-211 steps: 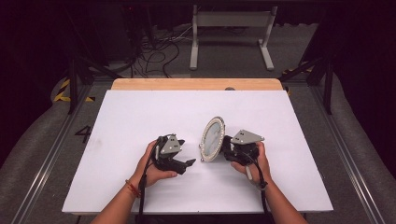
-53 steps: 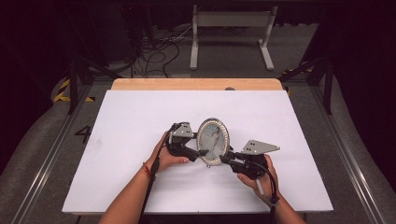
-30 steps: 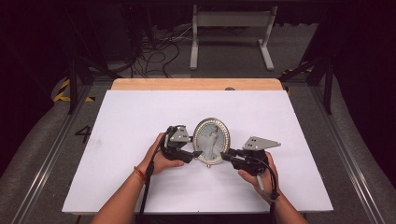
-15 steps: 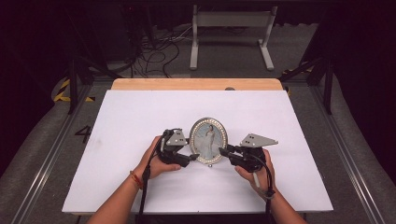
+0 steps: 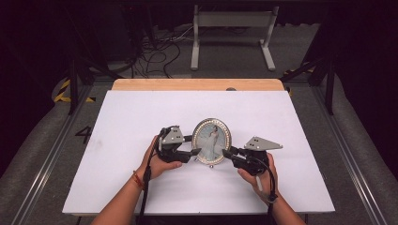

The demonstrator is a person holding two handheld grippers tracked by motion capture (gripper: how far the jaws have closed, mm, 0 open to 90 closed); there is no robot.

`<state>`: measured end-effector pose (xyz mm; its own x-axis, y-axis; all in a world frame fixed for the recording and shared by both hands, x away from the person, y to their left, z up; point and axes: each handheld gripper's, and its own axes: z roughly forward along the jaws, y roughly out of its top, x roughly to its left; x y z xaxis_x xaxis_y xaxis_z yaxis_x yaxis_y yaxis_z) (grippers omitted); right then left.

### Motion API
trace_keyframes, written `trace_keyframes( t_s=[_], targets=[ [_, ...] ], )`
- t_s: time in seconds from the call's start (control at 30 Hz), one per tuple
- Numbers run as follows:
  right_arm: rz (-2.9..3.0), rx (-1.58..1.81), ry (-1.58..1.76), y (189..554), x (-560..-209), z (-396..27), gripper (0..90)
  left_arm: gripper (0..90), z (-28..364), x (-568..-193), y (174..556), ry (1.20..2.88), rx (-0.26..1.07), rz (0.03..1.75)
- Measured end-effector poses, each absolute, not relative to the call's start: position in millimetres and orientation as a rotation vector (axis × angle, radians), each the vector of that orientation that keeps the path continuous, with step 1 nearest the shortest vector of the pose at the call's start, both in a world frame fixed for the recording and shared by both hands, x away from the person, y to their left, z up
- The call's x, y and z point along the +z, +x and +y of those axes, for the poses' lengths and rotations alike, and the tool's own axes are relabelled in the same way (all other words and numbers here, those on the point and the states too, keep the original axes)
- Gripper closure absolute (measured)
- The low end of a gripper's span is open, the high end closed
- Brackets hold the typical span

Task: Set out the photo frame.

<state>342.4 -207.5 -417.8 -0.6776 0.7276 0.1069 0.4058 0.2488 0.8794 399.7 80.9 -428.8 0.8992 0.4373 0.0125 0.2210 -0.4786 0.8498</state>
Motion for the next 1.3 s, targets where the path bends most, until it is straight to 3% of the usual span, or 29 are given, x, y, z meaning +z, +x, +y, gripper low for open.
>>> trace_keyframes(
  t_s=[0.2, 0.73, 0.87, 0.93, 1.0, 1.3],
  targets=[
    [2.199, 1.381, 1.015, 342.5, -417.0, -204.0, 74.6, 52.6, 82.8, -429.3, 397.2, 2.114, 0.316, 0.482],
    [2.205, 1.384, 1.017, 350.9, -416.7, -203.1, 74.0, 53.2, 88.3, -426.1, 386.0, 2.158, 0.342, 0.468],
    [2.196, 1.383, 1.019, 349.9, -416.5, -201.9, 73.6, 48.8, 88.7, -426.0, 388.2, 2.124, 0.334, 0.48],
    [2.183, 1.371, 1.033, 348.4, -416.4, -201.9, 65.1, 46.9, 87.2, -423.9, 388.8, 2.099, 0.336, 0.486],
    [2.182, 1.378, 1.04, 347.4, -416.0, -204.1, 64.7, 44.8, 87.1, -424.2, 389.5, 2.082, 0.333, 0.5],
    [2.162, 1.405, 1.022, 343.1, -413.8, -211.4, 76.9, 49.2, 87.3, -424.5, 391.1, 2.059, 0.329, 0.504]
  ],
)
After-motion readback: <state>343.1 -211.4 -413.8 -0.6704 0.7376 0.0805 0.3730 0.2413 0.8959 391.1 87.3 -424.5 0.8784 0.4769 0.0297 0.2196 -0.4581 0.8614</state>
